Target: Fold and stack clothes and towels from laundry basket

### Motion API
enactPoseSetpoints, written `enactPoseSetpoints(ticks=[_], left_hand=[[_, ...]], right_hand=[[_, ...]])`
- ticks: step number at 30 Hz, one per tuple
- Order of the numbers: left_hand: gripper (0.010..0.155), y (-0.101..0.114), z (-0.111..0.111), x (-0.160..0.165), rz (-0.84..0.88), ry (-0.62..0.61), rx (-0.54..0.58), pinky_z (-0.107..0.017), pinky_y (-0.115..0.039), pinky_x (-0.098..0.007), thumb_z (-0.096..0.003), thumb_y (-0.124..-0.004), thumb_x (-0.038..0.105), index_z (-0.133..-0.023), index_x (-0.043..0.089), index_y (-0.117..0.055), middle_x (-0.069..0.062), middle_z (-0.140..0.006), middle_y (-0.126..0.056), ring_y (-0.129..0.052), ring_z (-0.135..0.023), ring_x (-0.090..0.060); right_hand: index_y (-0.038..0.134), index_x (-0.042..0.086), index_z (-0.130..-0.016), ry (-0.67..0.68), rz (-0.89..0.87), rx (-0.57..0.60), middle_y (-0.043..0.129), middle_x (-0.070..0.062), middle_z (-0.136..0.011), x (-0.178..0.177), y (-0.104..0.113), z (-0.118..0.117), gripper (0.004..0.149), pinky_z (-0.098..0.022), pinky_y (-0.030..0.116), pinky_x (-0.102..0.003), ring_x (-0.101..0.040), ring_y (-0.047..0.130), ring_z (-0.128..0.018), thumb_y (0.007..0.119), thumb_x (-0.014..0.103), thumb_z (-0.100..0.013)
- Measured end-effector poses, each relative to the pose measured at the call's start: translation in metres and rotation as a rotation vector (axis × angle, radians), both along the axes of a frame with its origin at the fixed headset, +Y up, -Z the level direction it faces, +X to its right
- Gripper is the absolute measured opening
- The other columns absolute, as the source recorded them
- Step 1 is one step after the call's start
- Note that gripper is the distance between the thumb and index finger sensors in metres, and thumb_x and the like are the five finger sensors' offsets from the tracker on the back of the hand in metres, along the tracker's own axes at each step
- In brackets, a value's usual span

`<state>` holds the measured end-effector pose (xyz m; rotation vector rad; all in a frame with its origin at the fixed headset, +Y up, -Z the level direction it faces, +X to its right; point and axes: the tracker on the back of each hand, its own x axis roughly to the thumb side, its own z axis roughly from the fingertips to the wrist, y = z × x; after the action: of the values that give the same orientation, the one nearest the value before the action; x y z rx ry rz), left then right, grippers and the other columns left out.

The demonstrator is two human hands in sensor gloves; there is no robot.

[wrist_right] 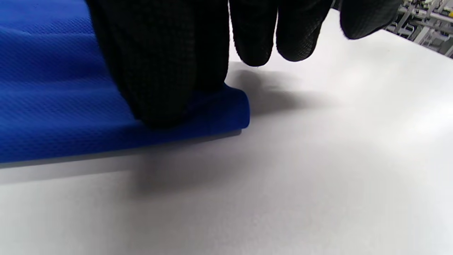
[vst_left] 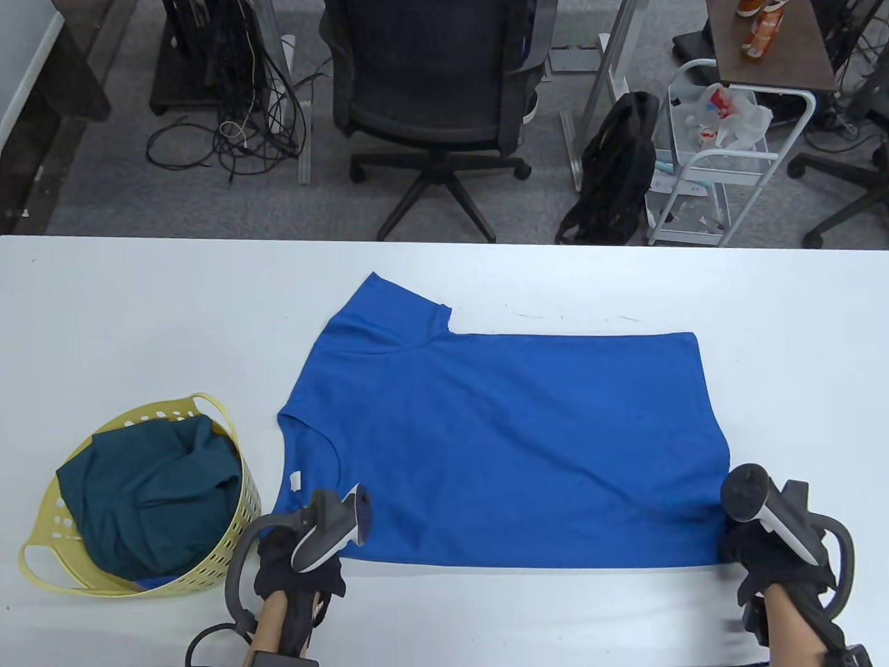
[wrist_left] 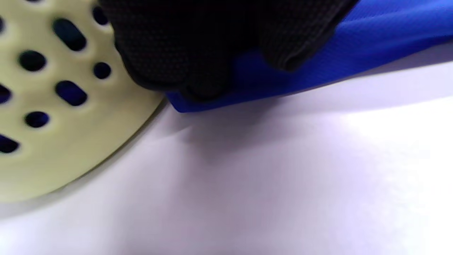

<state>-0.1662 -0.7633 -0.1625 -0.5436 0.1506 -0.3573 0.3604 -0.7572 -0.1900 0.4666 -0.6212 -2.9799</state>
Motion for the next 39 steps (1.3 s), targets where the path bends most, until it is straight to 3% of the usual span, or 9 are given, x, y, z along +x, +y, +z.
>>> enactPoseSetpoints(ticks=[4,7,10,14,18,23,28,35,39], left_hand=[[0.061,0.021,0.001,0.037,-0.077,-0.097,0.188,-0.060,-0.089,-0.040,-0.0550,-0.084,0.045,-0.111,0.027,-0.067,-0.012,-0.111,-0.083,-0.098,-0.086,-0.026],[0.058,0.030,-0.005,0.085,0.040,-0.279,0.250,-0.063,-0.087,-0.042,-0.0558,-0.081,0.046,-0.110,0.030,-0.067,-0.009,-0.111,-0.082,-0.096,-0.090,-0.027],[0.052,0.027,-0.011,0.144,0.334,-0.482,0.204,-0.069,-0.081,-0.049,-0.0556,-0.081,0.042,-0.105,0.034,-0.068,-0.009,-0.114,-0.076,-0.089,-0.096,-0.028],[0.047,0.008,-0.017,0.197,0.544,-0.554,0.028,-0.074,-0.074,-0.054,-0.0566,-0.080,0.038,-0.102,0.039,-0.068,-0.012,-0.120,-0.065,-0.079,-0.105,-0.033],[0.049,-0.013,-0.019,0.210,0.511,-0.552,-0.122,-0.075,-0.064,-0.063,-0.0580,-0.075,0.047,-0.105,0.042,-0.064,-0.019,-0.124,-0.049,-0.057,-0.109,-0.046],[0.058,-0.018,-0.010,0.212,0.462,-0.599,-0.060,-0.074,-0.065,-0.066,-0.0497,-0.080,0.058,-0.104,0.043,-0.066,-0.020,-0.126,-0.042,-0.055,-0.108,-0.050],[0.067,-0.021,-0.001,0.216,0.371,-0.643,0.010,-0.074,-0.069,-0.062,-0.0428,-0.087,0.057,-0.103,0.043,-0.060,-0.020,-0.126,-0.044,-0.058,-0.108,-0.047],[0.047,-0.022,0.002,0.216,0.376,-0.618,0.107,-0.073,-0.072,-0.057,-0.0512,-0.083,0.048,-0.095,0.039,-0.068,-0.018,-0.123,-0.051,-0.064,-0.105,-0.045],[0.044,-0.023,0.003,0.215,0.367,-0.650,0.087,-0.074,-0.070,-0.057,-0.0555,-0.078,0.047,-0.097,0.040,-0.064,-0.019,-0.123,-0.048,-0.061,-0.105,-0.046]], right_hand=[[0.074,0.009,-0.101,0.102,0.004,0.128,0.056,-0.025,-0.118,-0.020,0.014,-0.001,0.063,-0.072,0.053,-0.071,-0.051,0.059,-0.104,0.093,0.034,-0.046],[0.070,0.011,-0.103,0.181,-0.032,0.174,0.054,-0.024,-0.119,-0.035,0.015,0.000,0.064,-0.072,0.053,-0.071,-0.051,0.058,-0.105,0.091,0.035,-0.048],[0.068,0.012,-0.105,0.219,-0.039,0.195,0.051,-0.023,-0.120,-0.041,0.013,0.001,0.065,-0.072,0.052,-0.071,-0.051,0.057,-0.105,0.089,0.036,-0.048],[0.069,0.012,-0.104,0.194,-0.056,0.241,0.051,-0.023,-0.120,-0.034,0.012,0.005,0.063,-0.073,0.052,-0.071,-0.050,0.057,-0.105,0.089,0.035,-0.049],[0.069,0.012,-0.104,0.156,-0.116,0.253,0.052,-0.023,-0.119,-0.024,0.010,0.006,0.062,-0.072,0.052,-0.071,-0.051,0.056,-0.105,0.089,0.035,-0.049],[0.069,0.012,-0.104,0.163,-0.123,0.249,0.051,-0.023,-0.119,-0.025,0.007,0.005,0.063,-0.072,0.052,-0.071,-0.051,0.057,-0.105,0.088,0.036,-0.049],[0.070,0.012,-0.104,0.189,-0.123,0.256,0.052,-0.022,-0.119,-0.028,0.005,0.005,0.062,-0.072,0.053,-0.071,-0.050,0.057,-0.105,0.088,0.036,-0.049],[0.070,0.012,-0.103,0.190,-0.134,0.268,0.052,-0.022,-0.119,-0.028,0.004,0.006,0.062,-0.072,0.053,-0.071,-0.050,0.058,-0.105,0.088,0.037,-0.049],[0.070,0.012,-0.103,0.187,-0.144,0.272,0.052,-0.022,-0.119,-0.027,0.004,0.006,0.062,-0.072,0.053,-0.071,-0.050,0.057,-0.105,0.087,0.037,-0.049]])
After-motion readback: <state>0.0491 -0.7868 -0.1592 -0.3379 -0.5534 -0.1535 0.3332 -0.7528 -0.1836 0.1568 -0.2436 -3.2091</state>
